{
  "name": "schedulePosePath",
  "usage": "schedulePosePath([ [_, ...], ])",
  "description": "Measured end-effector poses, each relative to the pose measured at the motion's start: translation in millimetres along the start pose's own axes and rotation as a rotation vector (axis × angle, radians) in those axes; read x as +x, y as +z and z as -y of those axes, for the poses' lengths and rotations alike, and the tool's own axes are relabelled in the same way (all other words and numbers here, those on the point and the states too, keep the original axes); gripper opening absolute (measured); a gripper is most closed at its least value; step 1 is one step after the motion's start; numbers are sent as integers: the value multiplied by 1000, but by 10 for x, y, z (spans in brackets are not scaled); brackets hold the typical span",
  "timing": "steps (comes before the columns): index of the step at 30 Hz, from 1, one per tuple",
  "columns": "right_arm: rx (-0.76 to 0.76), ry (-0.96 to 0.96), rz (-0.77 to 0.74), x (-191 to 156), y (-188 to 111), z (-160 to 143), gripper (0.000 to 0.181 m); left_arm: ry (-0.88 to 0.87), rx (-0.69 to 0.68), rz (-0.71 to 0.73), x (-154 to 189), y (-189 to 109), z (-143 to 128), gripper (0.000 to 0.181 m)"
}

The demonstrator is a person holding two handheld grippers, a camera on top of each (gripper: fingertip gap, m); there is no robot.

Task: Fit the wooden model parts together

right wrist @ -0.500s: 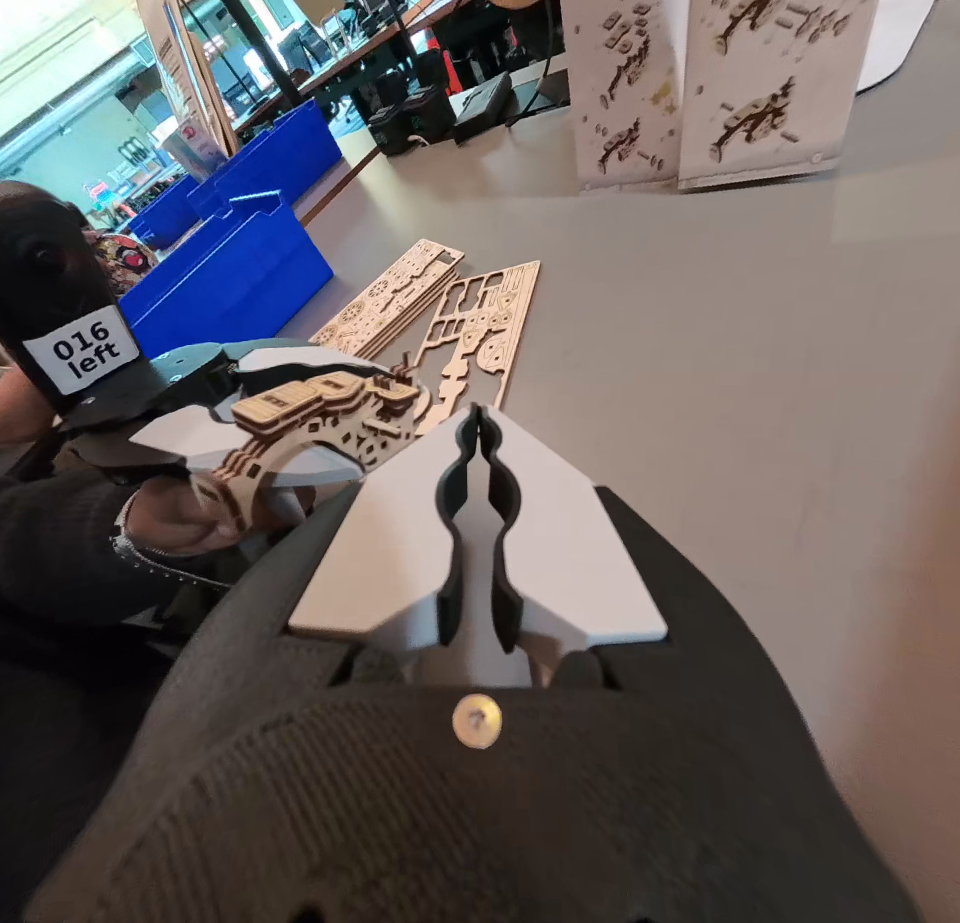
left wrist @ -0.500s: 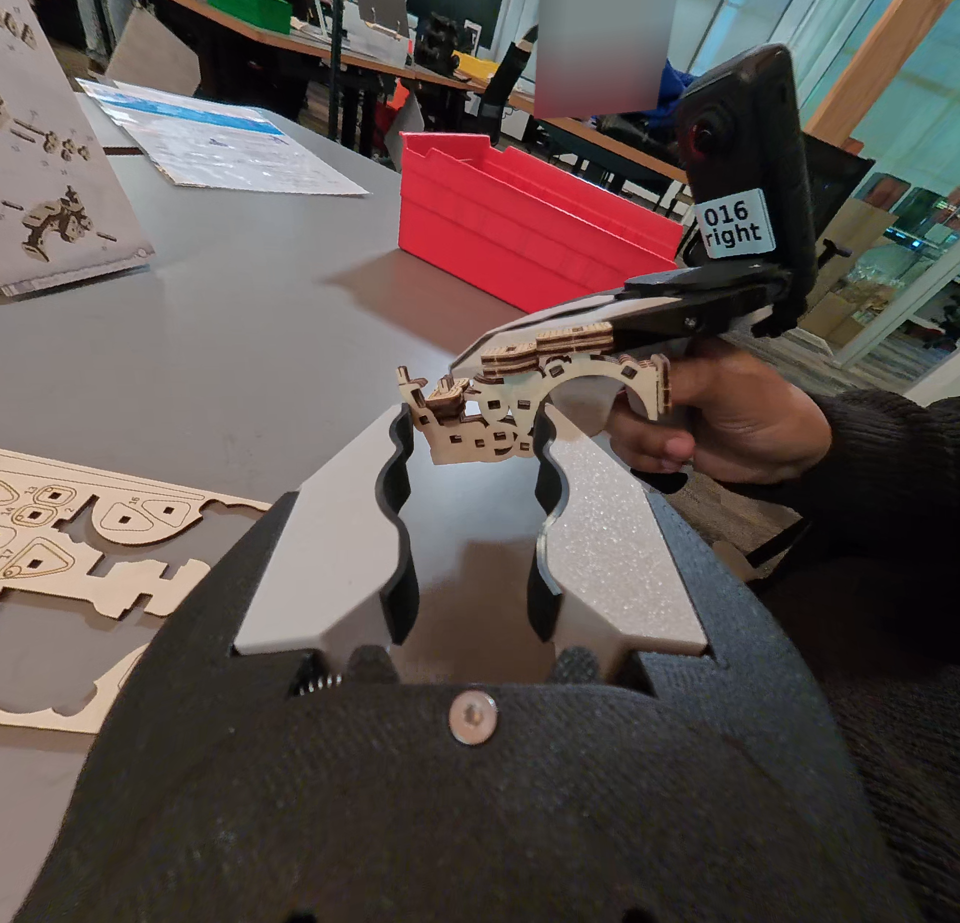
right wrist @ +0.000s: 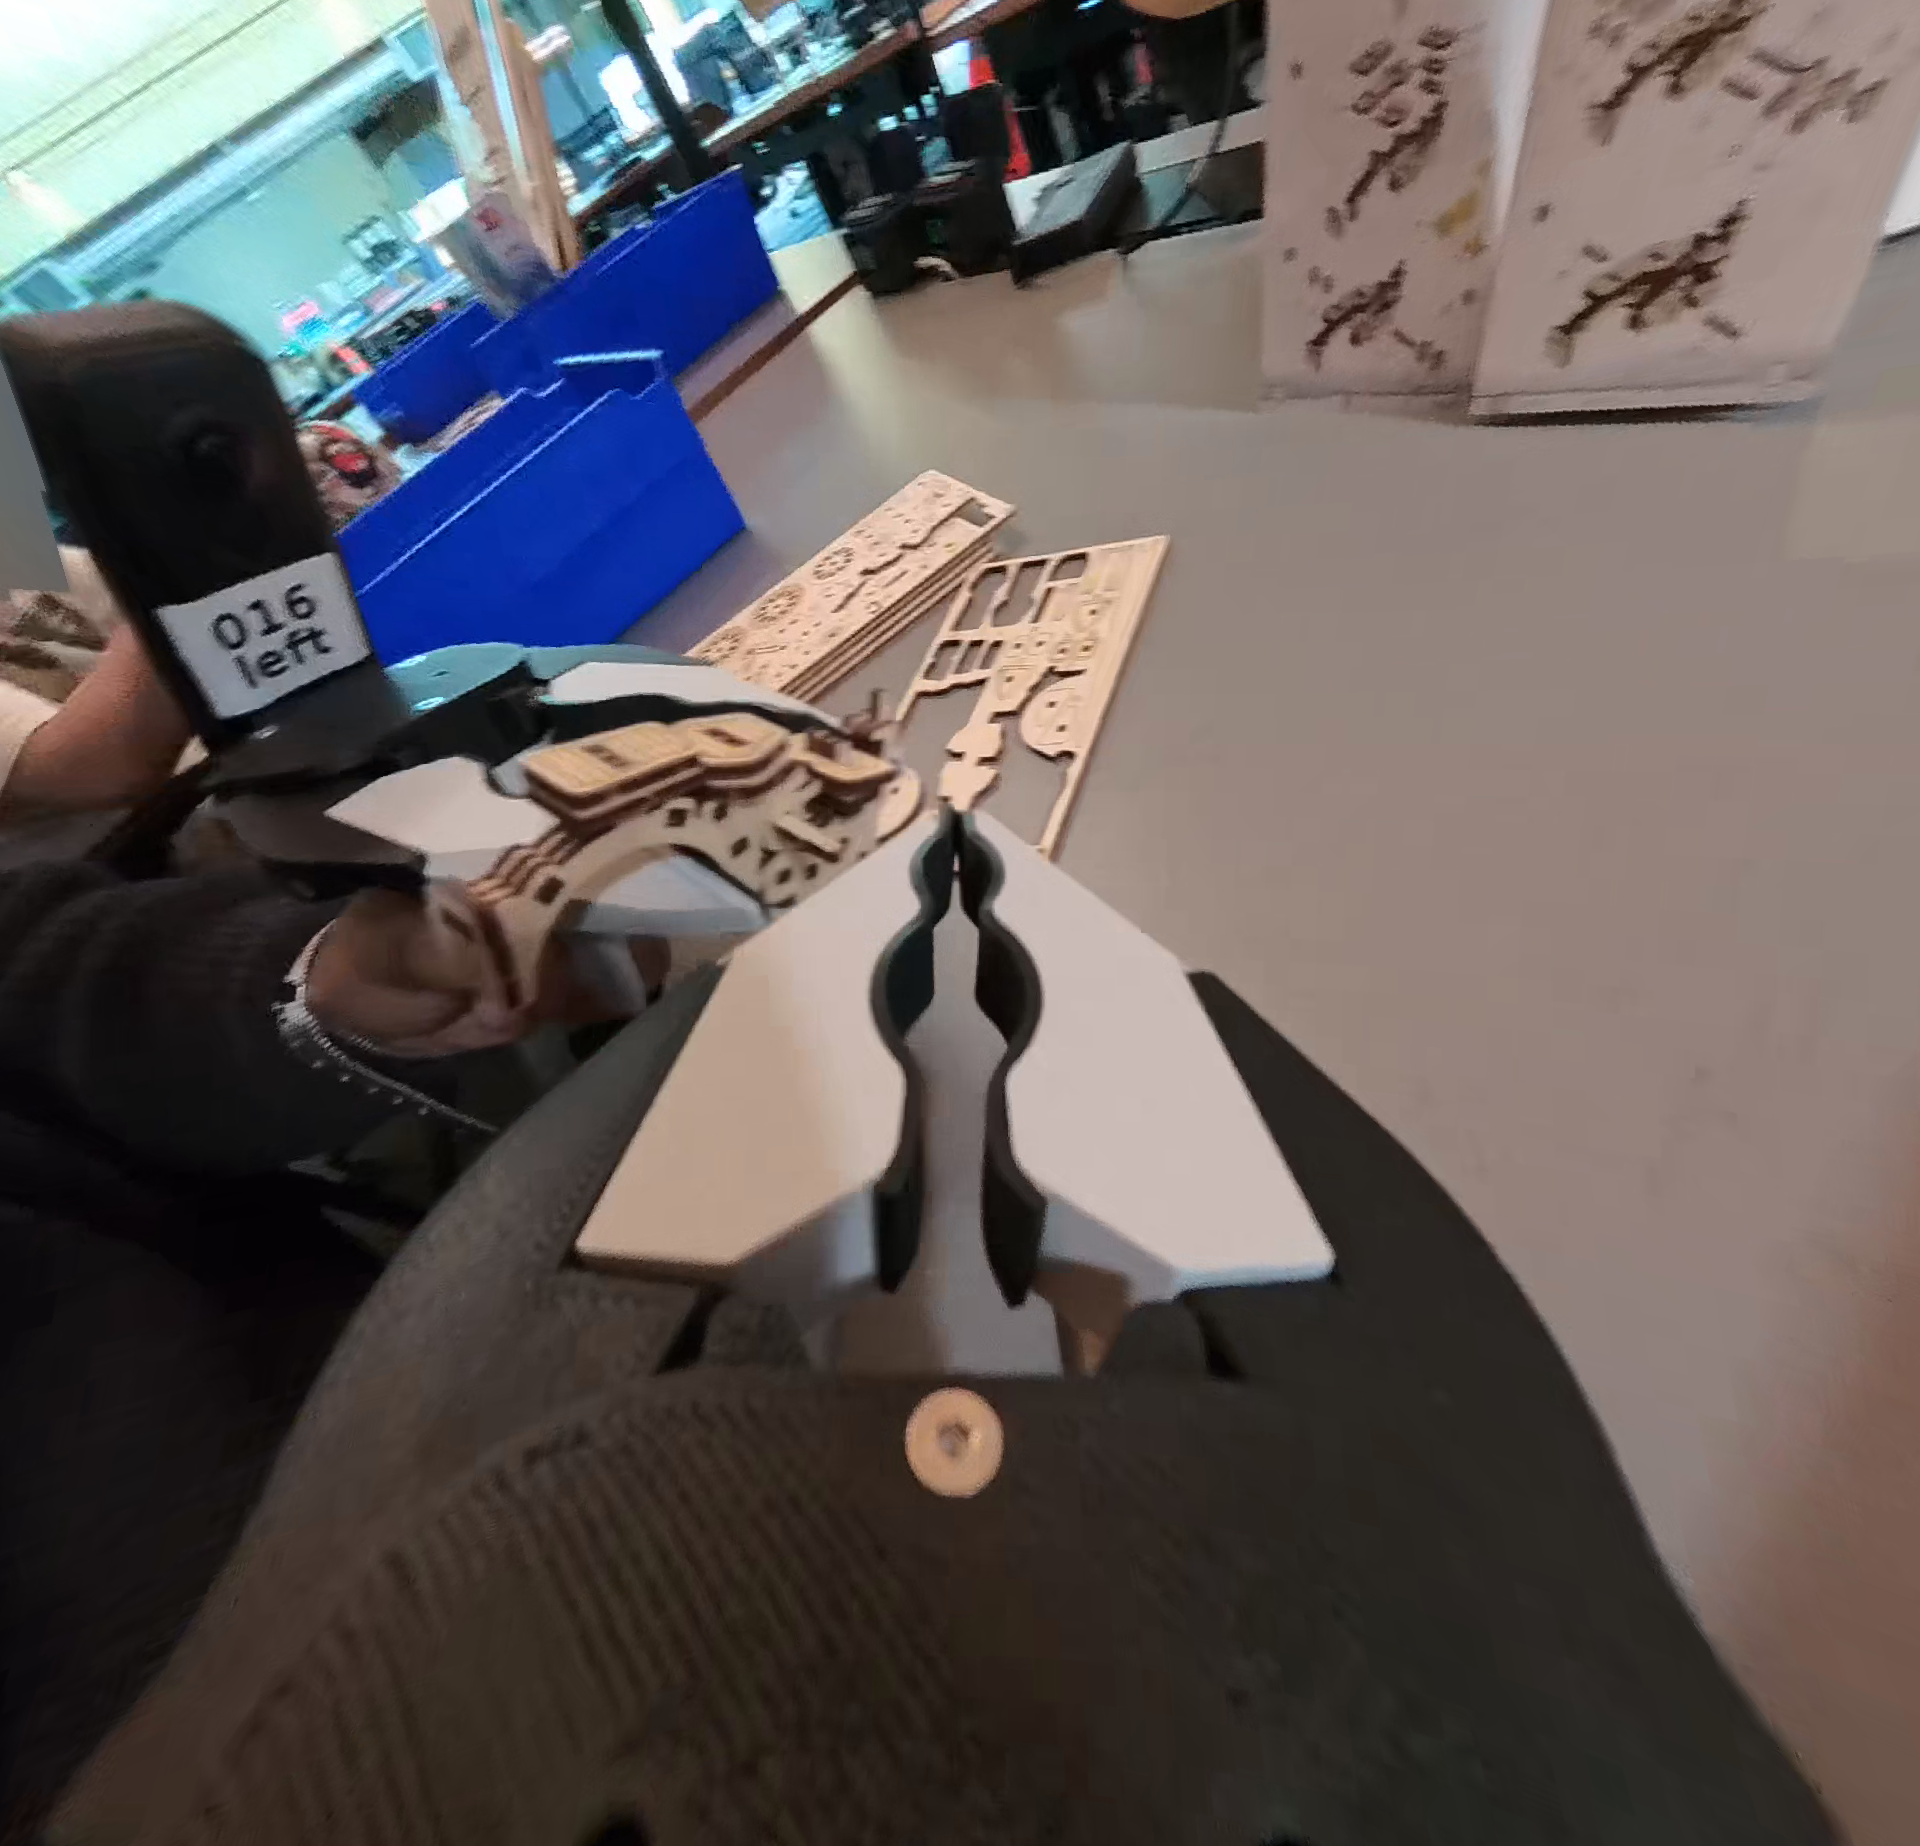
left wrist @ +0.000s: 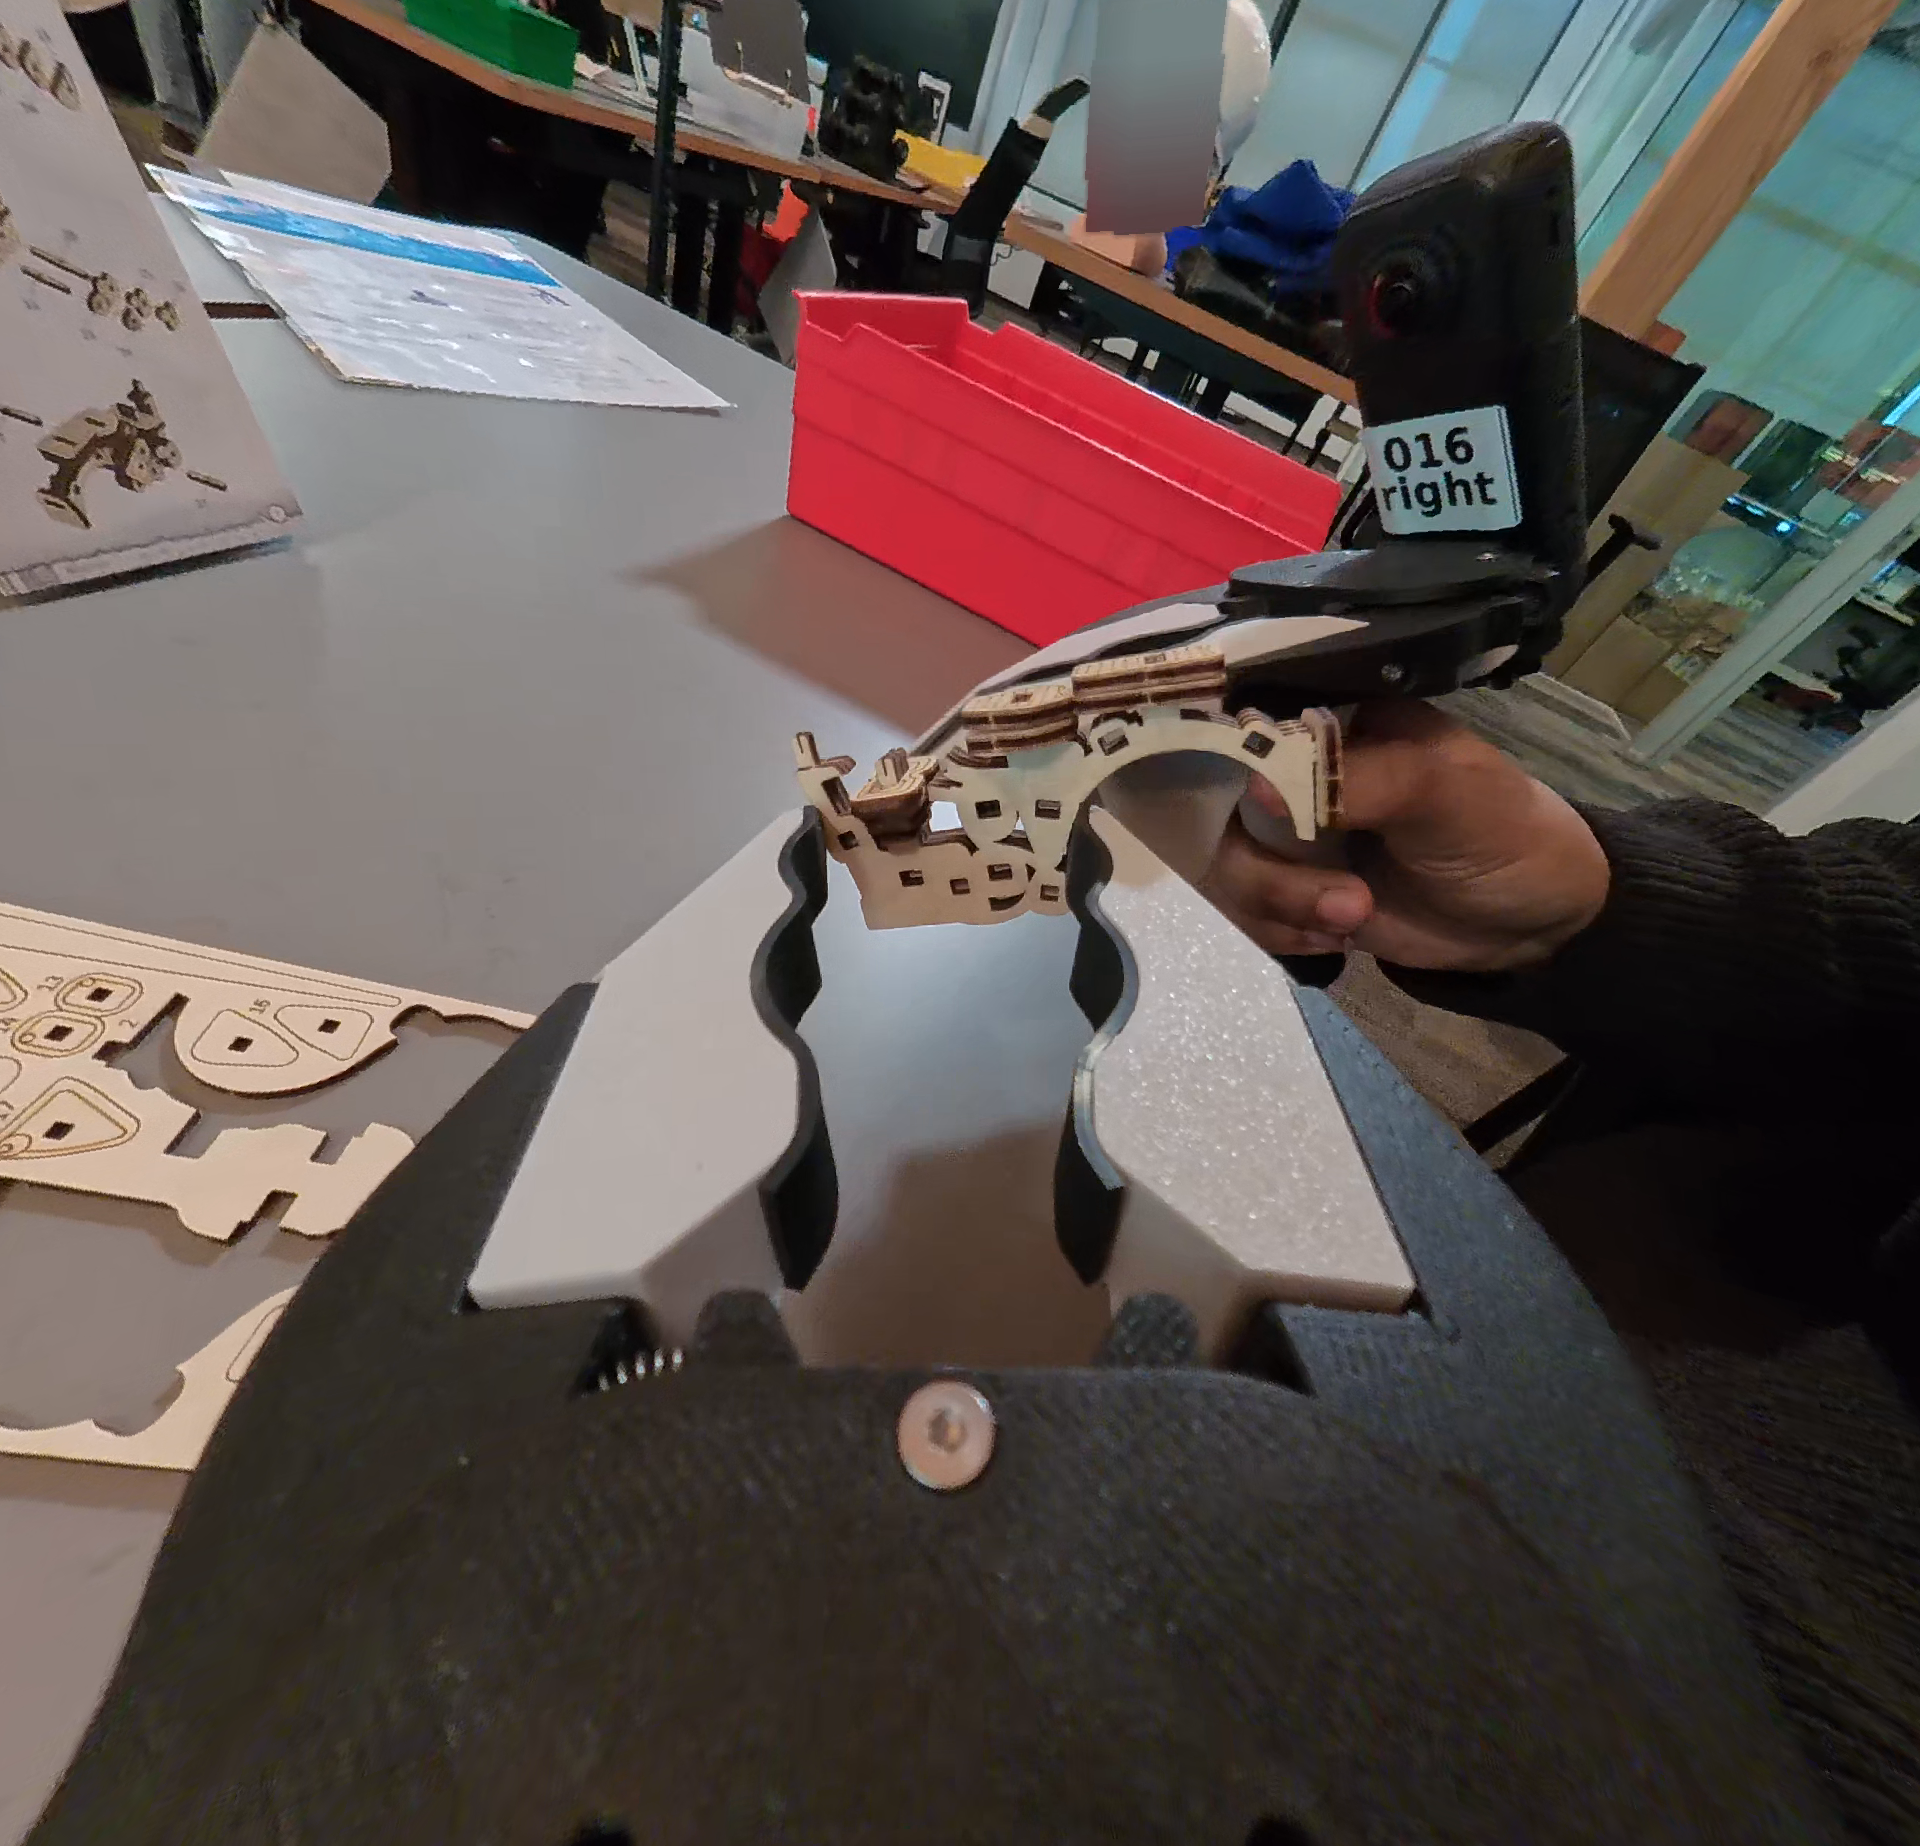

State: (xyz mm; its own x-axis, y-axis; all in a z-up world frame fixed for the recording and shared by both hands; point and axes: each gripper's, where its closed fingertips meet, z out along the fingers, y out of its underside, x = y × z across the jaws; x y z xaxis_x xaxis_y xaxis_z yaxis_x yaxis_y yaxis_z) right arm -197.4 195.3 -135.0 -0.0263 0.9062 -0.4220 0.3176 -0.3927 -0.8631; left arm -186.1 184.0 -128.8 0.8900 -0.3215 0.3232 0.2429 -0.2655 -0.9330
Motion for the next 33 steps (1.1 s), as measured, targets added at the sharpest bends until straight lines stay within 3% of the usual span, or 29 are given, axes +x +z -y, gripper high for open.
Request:
schedulePosePath([
  [3, 0, 60, -18, 101, -10, -20, 0, 14, 8, -11, 35, -1, 12, 45],
  [5, 8, 72, 81, -64, 5, -9, 0, 13, 1, -16, 47, 4, -6, 45],
  [7, 18, 16, 84, -89, -8, 40, 0, 0, 18, -15, 40, -13, 30, 45],
  [13, 17, 103, -28, 212, -34, 26, 0, -50, 69, -79, 76, -52, 98, 45],
  [17, 3, 47, -76, 225, -19, 31, 0, -133, 141, -170, 99, -126, 218, 45],
  [22, -22, 6, -164, 315, -75, -1, 0, -93, 152, -241, 228, -126, 234, 45],
  [27, -45, 25, -286, 465, -96, -99, 0, -97, 113, -183, 205, -18, 145, 45],
  [33, -69, 6, -311, 449, -83, -166, 0, -25, 59, -58, 158, 129, 24, 45],
])
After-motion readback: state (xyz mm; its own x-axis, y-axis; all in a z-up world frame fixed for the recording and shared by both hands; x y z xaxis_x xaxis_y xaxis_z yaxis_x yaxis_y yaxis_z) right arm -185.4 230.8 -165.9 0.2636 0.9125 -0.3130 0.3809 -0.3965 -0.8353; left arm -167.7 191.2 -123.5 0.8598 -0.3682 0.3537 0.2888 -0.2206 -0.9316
